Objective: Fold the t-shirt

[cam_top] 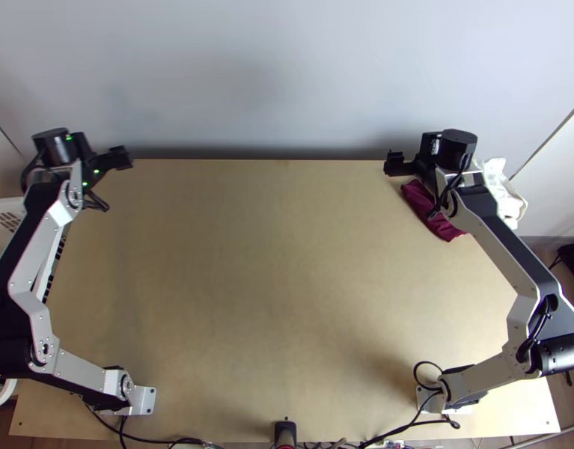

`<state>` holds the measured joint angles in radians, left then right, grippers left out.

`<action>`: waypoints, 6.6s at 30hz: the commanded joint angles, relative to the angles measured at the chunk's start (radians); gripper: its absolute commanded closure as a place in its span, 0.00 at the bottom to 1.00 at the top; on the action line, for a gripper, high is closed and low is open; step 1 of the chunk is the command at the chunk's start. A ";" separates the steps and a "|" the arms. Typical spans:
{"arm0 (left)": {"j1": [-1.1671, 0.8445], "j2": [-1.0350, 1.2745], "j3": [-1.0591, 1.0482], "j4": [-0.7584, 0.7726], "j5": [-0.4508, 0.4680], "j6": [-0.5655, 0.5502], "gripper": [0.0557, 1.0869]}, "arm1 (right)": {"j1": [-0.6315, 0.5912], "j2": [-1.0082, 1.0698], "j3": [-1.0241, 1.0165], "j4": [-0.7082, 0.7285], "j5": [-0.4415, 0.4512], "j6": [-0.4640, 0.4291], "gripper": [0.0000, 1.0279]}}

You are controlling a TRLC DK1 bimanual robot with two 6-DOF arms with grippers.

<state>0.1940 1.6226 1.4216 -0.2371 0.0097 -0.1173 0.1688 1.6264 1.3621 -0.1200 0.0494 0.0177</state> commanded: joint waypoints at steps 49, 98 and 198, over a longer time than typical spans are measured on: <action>0.884 0.685 0.149 0.134 0.021 0.300 0.05 | 0.284 -0.254 -0.170 -0.156 0.138 -0.064 0.05; 0.963 0.892 0.177 0.059 0.314 0.266 0.96 | 0.298 -0.218 -0.110 -0.167 0.210 -0.114 0.05; -0.331 -0.547 0.010 -0.145 0.263 -0.268 0.96 | 0.233 -0.635 -0.643 -0.040 0.213 -0.027 0.05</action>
<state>-0.0509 1.0889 1.4139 -0.3939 0.2859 -0.3645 0.4110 1.0080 0.7296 -0.1608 0.2626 -0.0116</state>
